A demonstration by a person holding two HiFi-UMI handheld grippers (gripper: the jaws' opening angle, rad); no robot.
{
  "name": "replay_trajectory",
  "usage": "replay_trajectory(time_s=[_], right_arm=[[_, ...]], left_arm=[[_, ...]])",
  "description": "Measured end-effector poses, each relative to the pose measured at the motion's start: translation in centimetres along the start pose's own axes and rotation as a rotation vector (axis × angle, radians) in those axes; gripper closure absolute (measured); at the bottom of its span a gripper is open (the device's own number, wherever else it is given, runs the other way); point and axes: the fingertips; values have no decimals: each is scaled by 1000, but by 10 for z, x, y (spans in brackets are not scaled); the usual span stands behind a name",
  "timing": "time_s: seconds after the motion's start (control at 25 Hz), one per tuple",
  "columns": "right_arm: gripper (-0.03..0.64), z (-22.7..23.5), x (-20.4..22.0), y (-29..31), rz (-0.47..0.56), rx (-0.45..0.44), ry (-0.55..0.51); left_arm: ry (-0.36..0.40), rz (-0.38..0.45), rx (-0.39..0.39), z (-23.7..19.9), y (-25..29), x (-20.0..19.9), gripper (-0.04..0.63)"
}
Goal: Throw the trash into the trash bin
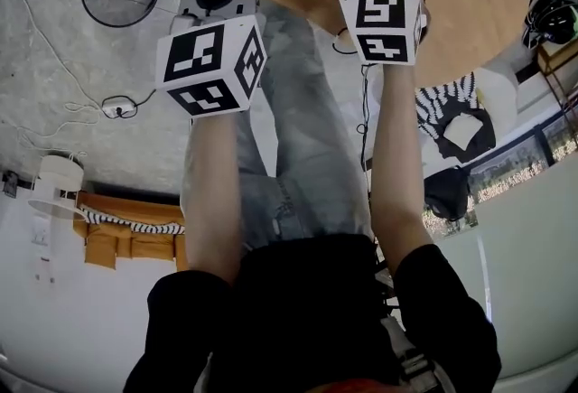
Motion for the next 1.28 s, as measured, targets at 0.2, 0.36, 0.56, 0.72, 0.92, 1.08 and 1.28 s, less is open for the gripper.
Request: replay_trajectory(time_s=[0.2, 0.36, 0.56, 0.72, 0.92, 1.08, 1.28], right_arm=[[394, -4, 11, 12, -10, -50, -46], [394, -6, 10, 10, -10, -28, 29], [416, -27, -3, 12, -2, -85, 178], [423, -60, -33, 8, 46, -148, 252], [423, -119, -84, 8, 107, -252, 234], [423, -162, -120, 7, 131, -350, 199], [423, -225, -152, 10, 130, -425, 113]], left_arm=[[-27, 5, -7, 5, 8, 8, 586], [-60, 21, -21, -4, 3, 16, 586], [-109, 59, -65, -39, -21, 19, 586], [-187, 93, -132, -83, -51, 32, 586], [-295, 147, -196, -130, -86, 47, 586], [-366, 186, -232, -154, -108, 52, 586], [-449, 242, -288, -201, -146, 63, 586]])
Point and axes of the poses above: the fingertips, and each gripper's own axes: y forward along the fingers, z to its right, x out of its underside, and after that the axes turned 4 degrees about -y, right-handed
